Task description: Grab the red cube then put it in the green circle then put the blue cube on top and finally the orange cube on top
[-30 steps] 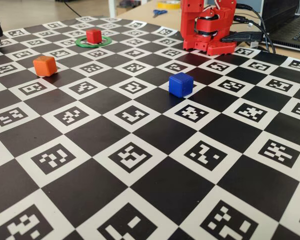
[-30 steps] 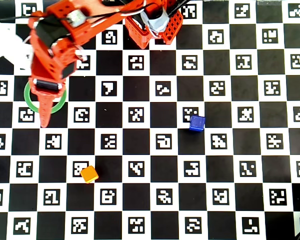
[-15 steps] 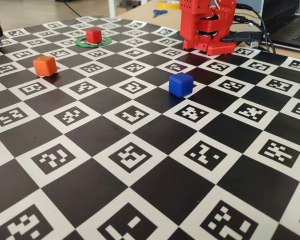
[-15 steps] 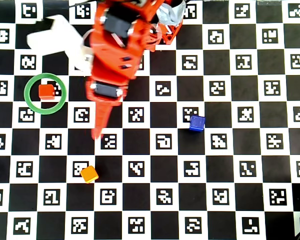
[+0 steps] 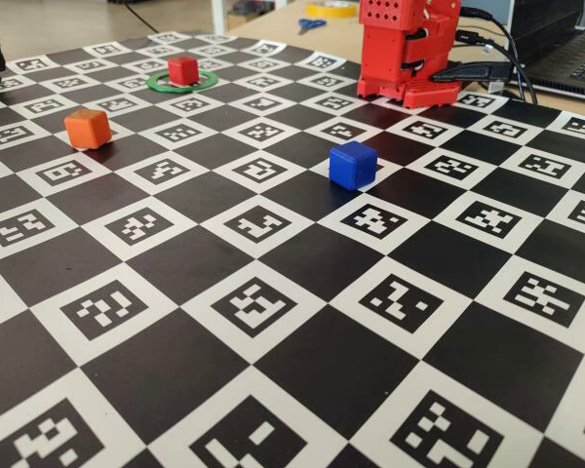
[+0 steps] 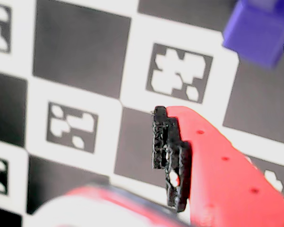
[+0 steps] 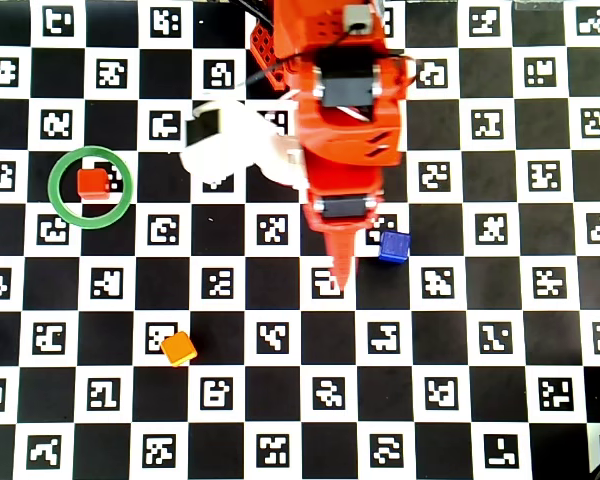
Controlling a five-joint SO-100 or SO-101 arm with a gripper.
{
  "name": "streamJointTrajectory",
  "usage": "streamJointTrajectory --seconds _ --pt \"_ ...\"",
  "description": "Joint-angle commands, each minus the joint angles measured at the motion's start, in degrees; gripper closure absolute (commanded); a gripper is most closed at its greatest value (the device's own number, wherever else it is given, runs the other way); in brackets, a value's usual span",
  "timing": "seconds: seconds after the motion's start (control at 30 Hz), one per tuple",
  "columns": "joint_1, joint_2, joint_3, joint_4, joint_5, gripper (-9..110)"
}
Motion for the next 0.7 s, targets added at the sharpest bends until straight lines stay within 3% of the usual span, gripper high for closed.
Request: streamJointTrajectory --seconds 0.0,0.23,0.67 --pt "-6.0 -0.1 0.6 -0.1 7.3 64" --pt "-14.2 -4.7 4.1 -3.3 17.4 64" --pt "-15.2 -9.5 17.8 -14.4 24.5 59"
